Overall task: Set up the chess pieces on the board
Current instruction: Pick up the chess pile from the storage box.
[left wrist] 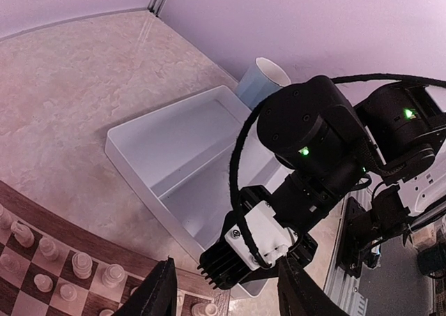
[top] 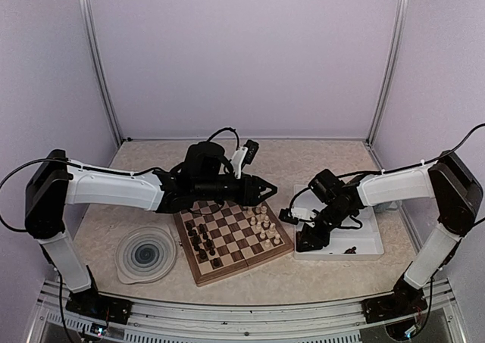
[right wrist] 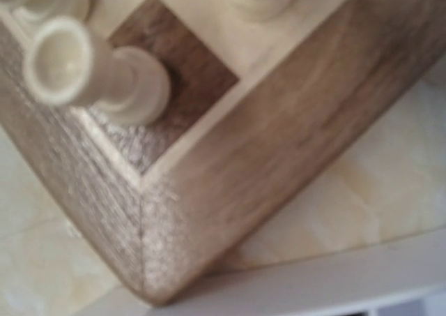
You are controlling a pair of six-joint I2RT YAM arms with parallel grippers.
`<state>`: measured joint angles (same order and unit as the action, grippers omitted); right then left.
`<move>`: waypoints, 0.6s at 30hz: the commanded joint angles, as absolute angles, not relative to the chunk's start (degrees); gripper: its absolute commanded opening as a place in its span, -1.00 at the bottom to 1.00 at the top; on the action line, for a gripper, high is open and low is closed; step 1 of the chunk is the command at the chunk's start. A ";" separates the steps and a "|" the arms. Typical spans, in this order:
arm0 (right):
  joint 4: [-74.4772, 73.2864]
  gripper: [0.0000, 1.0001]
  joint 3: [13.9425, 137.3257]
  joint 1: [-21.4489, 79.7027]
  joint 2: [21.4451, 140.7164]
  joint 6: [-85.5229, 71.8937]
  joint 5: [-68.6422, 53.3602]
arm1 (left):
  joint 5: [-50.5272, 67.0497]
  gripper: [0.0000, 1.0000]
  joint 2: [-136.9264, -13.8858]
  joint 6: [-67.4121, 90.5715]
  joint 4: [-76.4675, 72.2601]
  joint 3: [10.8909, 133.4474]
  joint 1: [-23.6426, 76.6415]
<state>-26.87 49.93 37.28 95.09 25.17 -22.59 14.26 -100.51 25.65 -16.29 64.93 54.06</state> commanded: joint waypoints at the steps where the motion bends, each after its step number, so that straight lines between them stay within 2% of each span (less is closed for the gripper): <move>1: -22.74 -0.25 50.03 37.68 95.13 23.37 -21.36 | 13.51 0.00 -98.76 25.30 -16.40 63.93 54.40; 7: -21.57 -0.59 49.96 35.99 95.22 22.33 -18.50 | 13.59 0.00 -98.70 25.66 -16.85 63.46 54.67; 18: -23.83 -0.69 47.26 35.33 84.57 27.95 -21.42 | 15.56 0.00 -101.07 26.00 -16.50 63.91 54.93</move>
<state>-24.08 47.42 35.68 88.77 25.80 -20.56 14.31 -100.49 25.69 -16.23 63.79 54.59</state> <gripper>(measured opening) 0.164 0.500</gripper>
